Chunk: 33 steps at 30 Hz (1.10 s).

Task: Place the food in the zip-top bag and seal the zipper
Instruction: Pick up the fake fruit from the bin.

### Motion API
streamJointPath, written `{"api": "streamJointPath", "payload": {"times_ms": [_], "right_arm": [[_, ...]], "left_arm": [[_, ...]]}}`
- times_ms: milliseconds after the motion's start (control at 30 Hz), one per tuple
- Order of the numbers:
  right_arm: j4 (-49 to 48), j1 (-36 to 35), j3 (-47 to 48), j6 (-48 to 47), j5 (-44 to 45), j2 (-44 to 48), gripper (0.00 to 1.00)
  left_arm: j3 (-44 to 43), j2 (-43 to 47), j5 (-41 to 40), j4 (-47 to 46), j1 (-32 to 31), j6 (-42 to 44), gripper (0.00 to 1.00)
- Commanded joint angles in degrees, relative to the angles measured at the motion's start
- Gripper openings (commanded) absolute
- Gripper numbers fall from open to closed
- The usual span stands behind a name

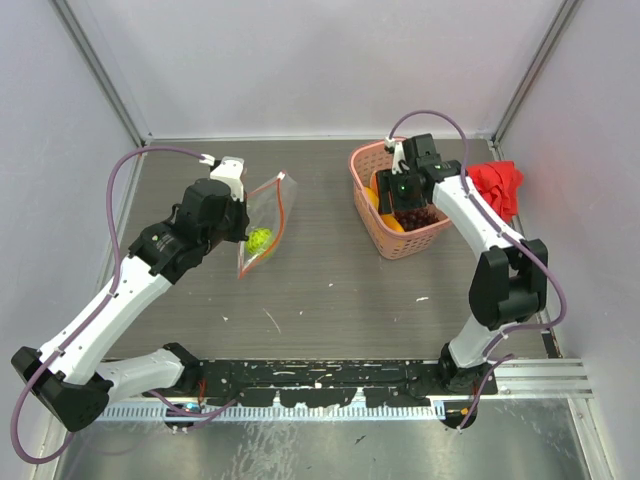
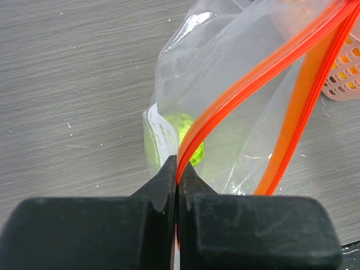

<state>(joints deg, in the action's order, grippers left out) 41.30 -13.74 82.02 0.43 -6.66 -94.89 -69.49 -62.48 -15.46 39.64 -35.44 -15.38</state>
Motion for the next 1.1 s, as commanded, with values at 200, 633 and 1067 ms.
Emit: {"api": "streamJointPath", "payload": {"times_ms": [200, 633, 1067], "right_arm": [[0.98, 0.87, 1.65, -3.98, -4.91, -5.85, 0.66], [3.57, 1.98, 1.14, -5.79, -9.0, -12.77, 0.74], [4.58, 2.02, 2.79, -3.72, -7.85, -5.66, 0.37]], "left_arm": [[-0.28, 1.53, -0.62, -2.37, 0.37, 1.34, 0.0], [-0.23, 1.33, 0.08, -2.36, 0.37, 1.21, 0.0], [-0.4, 0.78, 0.87, -2.07, 0.46, 0.9, 0.0]]}}
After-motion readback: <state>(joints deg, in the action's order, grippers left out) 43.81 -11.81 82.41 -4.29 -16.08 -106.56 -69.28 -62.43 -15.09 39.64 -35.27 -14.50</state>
